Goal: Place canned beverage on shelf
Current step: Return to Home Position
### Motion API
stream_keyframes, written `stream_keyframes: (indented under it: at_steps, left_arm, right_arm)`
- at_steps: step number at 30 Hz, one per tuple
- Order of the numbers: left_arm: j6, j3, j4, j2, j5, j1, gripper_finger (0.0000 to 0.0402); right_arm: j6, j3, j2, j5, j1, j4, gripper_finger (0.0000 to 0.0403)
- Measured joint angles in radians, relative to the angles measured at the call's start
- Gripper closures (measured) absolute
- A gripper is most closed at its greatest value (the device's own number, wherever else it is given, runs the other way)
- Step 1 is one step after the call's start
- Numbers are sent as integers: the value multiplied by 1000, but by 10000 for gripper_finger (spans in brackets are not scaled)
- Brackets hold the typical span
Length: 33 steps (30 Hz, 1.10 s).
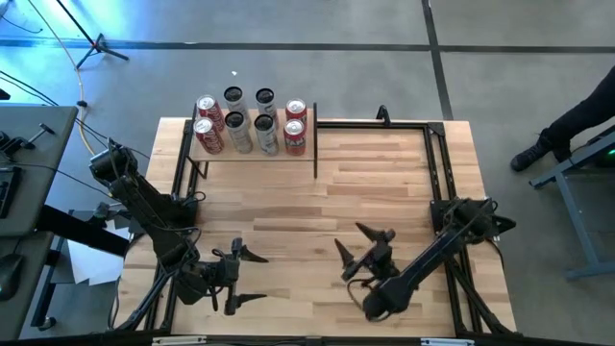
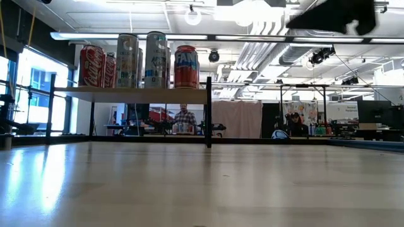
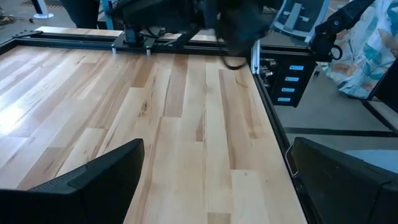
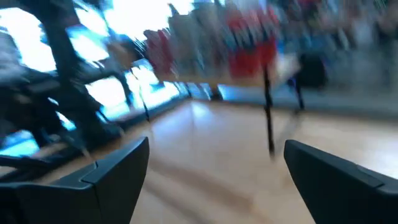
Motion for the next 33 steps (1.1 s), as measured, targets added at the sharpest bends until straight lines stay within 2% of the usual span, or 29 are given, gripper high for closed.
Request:
stream_keyframes:
  at_steps: [2, 7, 11, 25, 27, 30, 33]
  left_arm:
    - [0, 0, 0, 0, 3, 0, 14]
    - [0, 0, 0, 0, 12, 0, 14]
    - [0, 0, 0, 0, 23, 0, 14]
    - [0, 0, 0, 0, 27, 0, 14]
    - [0, 0, 0, 0, 27, 0, 14]
    - [0, 0, 0, 0, 28, 0, 14]
    - [0, 0, 1, 0, 31, 0, 14]
  right_arm:
    - [-29, -78, -38, 98, -3, -2, 44]
    - [-8, -229, -147, 102, -40, 1, 44]
    - [19, -293, -189, 50, -45, 63, 44]
    - [48, -319, -209, 16, -192, 65, 44]
    - [41, -319, -209, 1, -214, 111, 44]
    - [-109, -320, -259, -129, -264, 324, 44]
    - [-449, -319, -364, -394, -329, 590, 44]
